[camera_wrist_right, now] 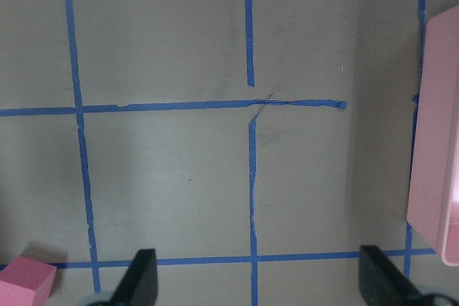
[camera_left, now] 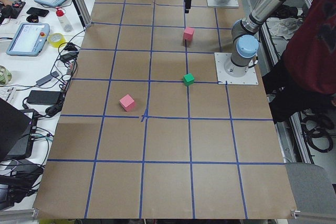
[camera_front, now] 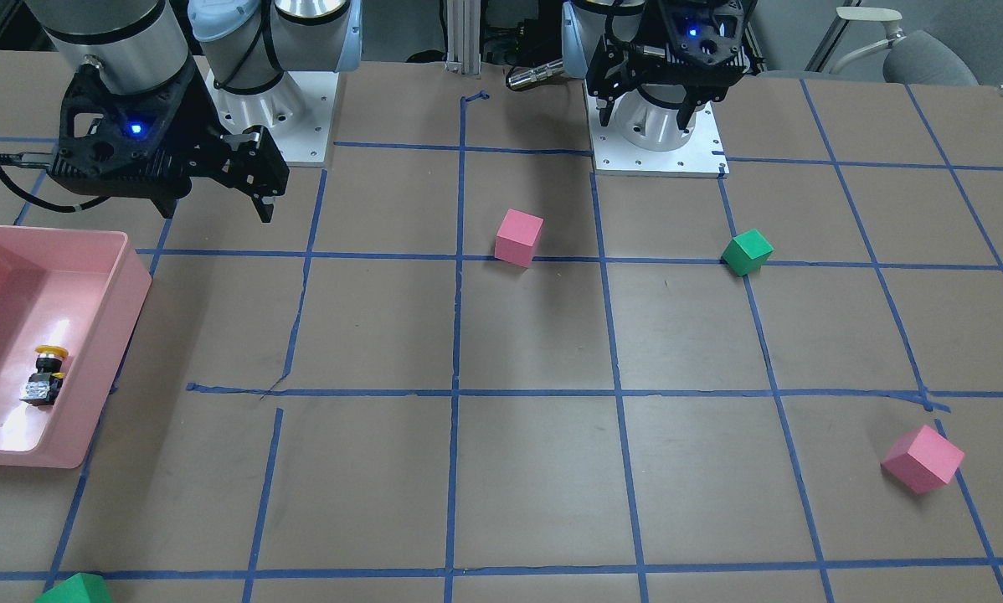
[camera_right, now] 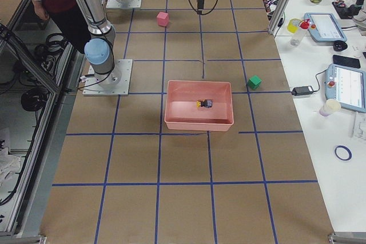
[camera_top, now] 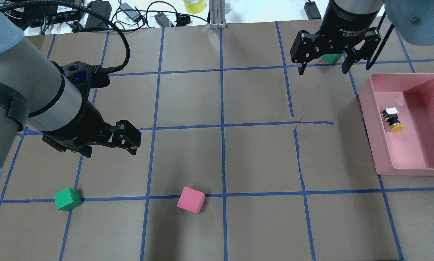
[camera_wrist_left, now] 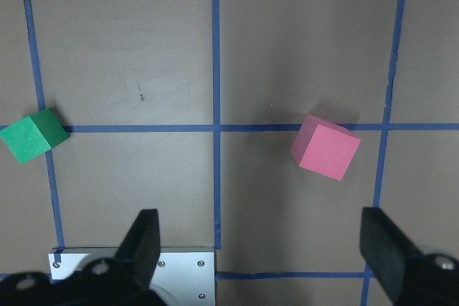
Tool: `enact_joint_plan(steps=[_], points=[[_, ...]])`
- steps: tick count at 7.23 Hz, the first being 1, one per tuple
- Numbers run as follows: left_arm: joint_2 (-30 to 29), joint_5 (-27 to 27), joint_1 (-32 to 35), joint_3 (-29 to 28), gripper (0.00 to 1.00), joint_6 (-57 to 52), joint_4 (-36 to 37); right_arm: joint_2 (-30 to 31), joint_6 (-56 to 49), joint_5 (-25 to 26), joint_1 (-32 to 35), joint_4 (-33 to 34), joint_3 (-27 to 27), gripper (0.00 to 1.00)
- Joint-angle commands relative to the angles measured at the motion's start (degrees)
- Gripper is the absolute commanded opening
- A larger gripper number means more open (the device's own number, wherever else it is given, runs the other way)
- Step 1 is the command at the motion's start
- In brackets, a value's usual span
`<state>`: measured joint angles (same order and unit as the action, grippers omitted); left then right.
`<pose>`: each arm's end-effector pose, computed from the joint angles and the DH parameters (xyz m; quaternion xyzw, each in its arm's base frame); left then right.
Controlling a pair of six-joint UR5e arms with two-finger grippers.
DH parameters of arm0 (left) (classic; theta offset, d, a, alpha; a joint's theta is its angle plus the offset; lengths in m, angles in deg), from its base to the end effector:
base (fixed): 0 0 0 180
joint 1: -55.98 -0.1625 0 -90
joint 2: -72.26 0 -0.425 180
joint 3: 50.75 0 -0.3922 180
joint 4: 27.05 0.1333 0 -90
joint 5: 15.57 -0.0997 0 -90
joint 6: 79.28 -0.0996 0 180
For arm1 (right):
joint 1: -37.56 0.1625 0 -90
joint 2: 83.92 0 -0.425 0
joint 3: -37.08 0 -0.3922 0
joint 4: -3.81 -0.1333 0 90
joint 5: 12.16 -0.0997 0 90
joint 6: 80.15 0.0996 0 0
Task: Align button upright
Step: 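Move the right gripper toward the pink tray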
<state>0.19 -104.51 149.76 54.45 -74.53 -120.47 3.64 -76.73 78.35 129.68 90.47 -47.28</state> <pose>-0.1585 -0.3497 0.4848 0.0085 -0.9999 -0.0067 0.0088 0.1512 -0.5039 0.5092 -0.0113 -0.9999 -0.0010 0.0045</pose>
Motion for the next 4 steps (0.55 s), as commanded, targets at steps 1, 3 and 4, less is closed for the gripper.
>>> enact_joint_plan(steps=[1, 3, 4], points=[[0.00, 0.00, 0.00, 0.00, 1.00, 0.00, 0.00, 0.15, -0.43, 0.45, 0.00, -0.26, -0.19, 1.00], [0.00, 0.00, 0.00, 0.00, 1.00, 0.00, 0.00, 0.06, -0.61, 0.80, -0.18, 0.18, -0.81, 1.00], [0.00, 0.00, 0.00, 0.00, 1.00, 0.00, 0.00, -0.03, -0.35, 0.81, -0.27, 0.61, -0.98, 1.00]])
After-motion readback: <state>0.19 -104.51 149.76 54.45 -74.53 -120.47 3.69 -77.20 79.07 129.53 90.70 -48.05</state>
